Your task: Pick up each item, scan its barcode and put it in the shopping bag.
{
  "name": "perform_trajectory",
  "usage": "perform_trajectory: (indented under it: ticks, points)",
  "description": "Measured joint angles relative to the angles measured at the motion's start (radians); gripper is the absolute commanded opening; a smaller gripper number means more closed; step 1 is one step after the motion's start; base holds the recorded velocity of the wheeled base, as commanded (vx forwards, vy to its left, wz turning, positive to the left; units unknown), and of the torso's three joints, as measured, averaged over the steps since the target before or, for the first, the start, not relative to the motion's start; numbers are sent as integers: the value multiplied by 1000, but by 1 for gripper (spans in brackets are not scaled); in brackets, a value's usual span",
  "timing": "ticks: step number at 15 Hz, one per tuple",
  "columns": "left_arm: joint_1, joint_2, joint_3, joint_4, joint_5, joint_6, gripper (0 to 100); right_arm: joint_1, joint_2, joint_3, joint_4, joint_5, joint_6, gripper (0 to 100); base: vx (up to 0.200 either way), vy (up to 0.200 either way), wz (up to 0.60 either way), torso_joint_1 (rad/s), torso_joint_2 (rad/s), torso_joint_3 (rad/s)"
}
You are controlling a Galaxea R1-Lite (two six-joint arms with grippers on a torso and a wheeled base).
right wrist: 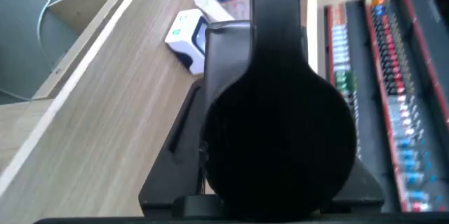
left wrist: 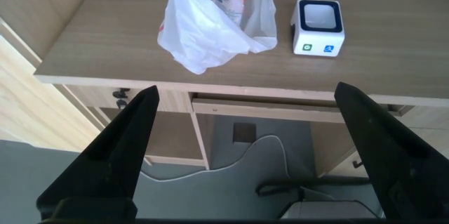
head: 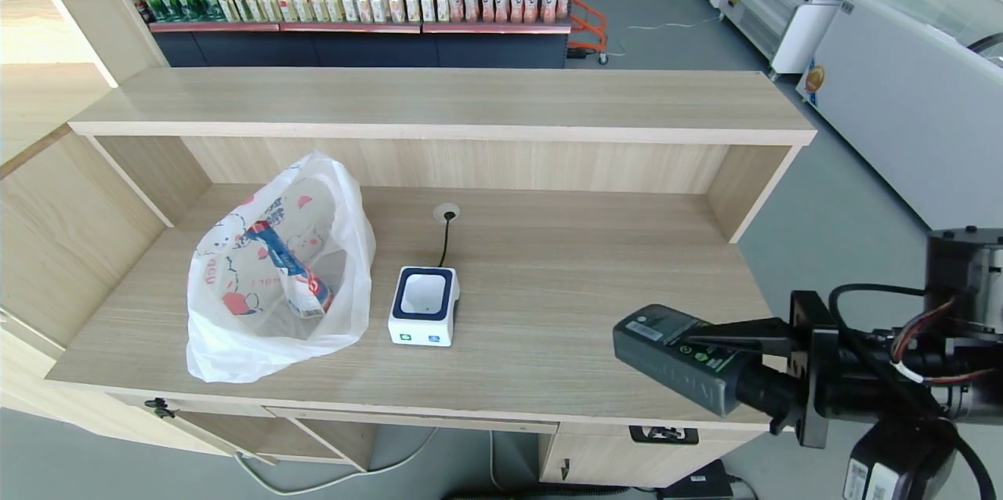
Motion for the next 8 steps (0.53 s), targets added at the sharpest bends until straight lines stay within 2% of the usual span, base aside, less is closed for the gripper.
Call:
perform_trajectory:
  ticks: [2,4,5,8]
  points:
    - [0,0,0,0,0,0,100,-162,-50,16,116,-43,227,0,0,0,0,0,0,0]
    - [0,0,0,0,0,0,100,-260,-86,9,188,-63,524,0,0,0,0,0,0,0]
    - [0,0,0,0,0,0,100,-281,-98,5,200,-75,691,0,0,0,0,0,0,0]
    - [0,0,0,0,0,0,100,-283,-121,-6,198,-98,1344,0,0,0,0,0,0,0]
